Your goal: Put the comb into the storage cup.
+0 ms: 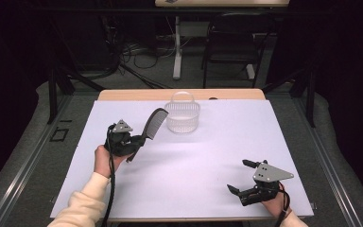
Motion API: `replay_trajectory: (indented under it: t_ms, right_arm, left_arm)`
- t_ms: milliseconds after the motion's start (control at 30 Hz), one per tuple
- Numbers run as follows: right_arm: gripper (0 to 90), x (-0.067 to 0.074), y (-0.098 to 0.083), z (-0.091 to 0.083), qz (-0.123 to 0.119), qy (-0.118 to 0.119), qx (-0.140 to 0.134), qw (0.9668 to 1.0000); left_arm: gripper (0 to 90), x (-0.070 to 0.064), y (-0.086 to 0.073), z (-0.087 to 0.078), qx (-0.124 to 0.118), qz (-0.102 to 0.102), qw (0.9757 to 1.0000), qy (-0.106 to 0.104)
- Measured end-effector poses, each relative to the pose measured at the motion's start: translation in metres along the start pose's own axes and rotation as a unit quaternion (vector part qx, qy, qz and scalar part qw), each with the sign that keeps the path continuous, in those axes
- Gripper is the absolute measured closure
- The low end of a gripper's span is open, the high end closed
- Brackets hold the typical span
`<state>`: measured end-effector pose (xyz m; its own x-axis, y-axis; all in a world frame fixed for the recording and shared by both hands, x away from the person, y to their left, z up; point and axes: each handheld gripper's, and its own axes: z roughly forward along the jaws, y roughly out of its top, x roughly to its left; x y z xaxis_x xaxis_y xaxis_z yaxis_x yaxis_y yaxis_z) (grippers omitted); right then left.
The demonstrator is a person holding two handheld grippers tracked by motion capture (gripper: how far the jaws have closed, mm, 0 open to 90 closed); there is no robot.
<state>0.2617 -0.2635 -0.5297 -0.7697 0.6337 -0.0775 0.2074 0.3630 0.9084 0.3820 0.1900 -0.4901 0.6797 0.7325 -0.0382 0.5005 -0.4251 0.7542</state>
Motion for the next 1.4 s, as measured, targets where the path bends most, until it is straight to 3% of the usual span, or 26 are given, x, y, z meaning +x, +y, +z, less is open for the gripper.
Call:
replay_trajectory:
  t_ms: [600, 1400]
  right_arm:
    - [0.0, 0.0, 0.0, 0.0, 0.0, 0.0, 0.002, 1.0]
    - [0.0, 0.0, 0.0, 0.0, 0.0, 0.0, 0.0, 1.0]
  left_arm:
    - [72.2, 0.001, 0.009, 0.002, -0.031, -0.002, 0.9995, 0.008]
    - [72.3, 0.003, 0.03, 0.007, -0.051, -0.002, 0.9985, 0.017]
